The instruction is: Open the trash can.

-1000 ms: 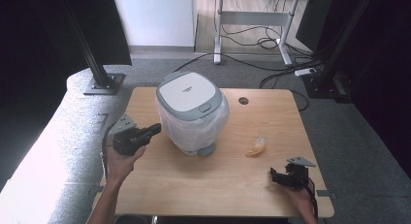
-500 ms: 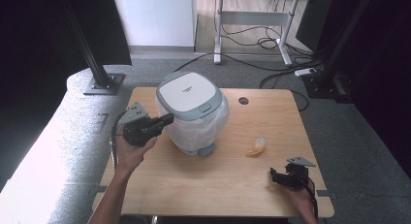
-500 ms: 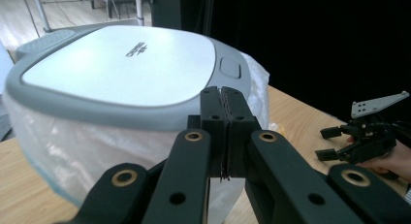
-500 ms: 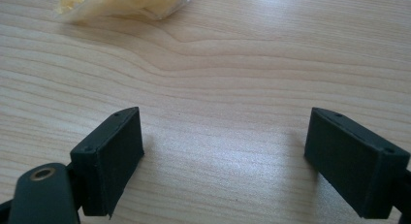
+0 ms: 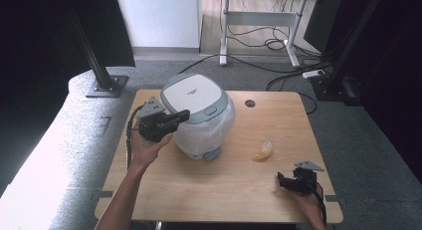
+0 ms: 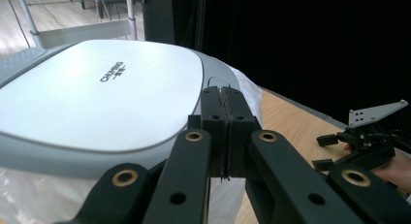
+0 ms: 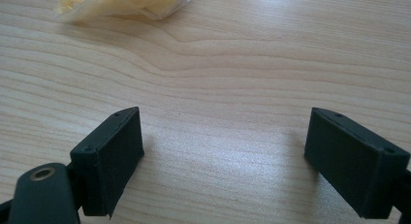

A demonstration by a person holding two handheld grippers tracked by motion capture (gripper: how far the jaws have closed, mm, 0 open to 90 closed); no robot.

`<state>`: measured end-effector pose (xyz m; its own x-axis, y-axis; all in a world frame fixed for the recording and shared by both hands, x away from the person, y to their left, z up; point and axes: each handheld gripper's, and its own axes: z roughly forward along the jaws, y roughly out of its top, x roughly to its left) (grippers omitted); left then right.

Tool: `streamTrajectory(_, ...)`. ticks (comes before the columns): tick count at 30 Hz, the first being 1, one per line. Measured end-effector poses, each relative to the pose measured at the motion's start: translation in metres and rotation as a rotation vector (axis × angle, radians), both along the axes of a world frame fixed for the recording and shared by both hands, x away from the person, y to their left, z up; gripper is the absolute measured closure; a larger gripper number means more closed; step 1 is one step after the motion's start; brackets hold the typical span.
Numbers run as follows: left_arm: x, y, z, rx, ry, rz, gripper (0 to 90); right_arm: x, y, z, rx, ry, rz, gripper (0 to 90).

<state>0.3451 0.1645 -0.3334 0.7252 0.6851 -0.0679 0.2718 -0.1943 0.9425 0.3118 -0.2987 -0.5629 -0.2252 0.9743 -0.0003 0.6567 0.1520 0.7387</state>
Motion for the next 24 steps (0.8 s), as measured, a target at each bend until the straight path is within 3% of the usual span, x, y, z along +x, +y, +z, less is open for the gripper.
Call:
streamTrajectory(4, 0.005, -0.009, 0.001, 0.006, 0.008, -0.023, 88.9, 0.000, 0.000, 0.000, -0.001, 0.002, 0.001, 13.1)
streamTrajectory(24, 0.026, -0.033, 0.001, 0.030, 0.040, -0.036, 89.3, 0.000, 0.000, 0.000, -0.001, 0.000, 0.001, 13.1)
